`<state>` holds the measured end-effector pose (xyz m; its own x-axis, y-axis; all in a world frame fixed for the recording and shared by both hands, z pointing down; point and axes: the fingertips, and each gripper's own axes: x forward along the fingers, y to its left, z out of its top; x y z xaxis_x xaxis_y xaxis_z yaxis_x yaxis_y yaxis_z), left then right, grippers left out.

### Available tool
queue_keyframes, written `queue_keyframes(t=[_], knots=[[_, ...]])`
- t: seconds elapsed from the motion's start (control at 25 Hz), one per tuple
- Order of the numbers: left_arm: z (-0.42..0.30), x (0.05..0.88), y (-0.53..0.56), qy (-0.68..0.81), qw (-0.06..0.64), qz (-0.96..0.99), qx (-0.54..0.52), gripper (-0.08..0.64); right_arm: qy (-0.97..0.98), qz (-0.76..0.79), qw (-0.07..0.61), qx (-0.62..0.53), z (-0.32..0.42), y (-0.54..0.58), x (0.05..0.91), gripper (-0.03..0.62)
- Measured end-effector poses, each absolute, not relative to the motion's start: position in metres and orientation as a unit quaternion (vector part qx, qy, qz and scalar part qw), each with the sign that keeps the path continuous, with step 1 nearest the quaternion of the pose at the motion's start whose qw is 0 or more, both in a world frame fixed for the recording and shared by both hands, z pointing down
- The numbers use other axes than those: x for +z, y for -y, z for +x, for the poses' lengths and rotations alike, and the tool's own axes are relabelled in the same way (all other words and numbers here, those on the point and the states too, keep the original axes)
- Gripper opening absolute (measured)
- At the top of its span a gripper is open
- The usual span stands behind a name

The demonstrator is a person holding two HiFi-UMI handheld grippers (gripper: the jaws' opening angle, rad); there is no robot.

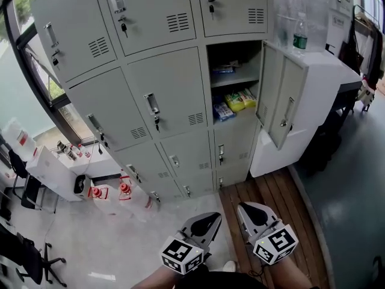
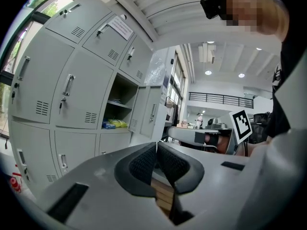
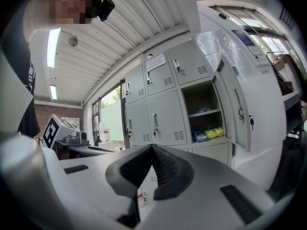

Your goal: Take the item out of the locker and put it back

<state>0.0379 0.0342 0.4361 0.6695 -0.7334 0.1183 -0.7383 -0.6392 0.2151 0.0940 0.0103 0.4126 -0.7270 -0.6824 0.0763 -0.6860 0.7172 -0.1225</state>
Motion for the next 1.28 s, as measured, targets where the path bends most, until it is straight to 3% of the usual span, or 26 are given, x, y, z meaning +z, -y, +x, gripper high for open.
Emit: queue_keyframes(t=[1.28], knots=[[-0.069,0.42,0.087,0.327,0.06,0.943,0.03,0.021,0.865,0.491,0.094,-0.053,0.01,0.164,0.381,0.052]])
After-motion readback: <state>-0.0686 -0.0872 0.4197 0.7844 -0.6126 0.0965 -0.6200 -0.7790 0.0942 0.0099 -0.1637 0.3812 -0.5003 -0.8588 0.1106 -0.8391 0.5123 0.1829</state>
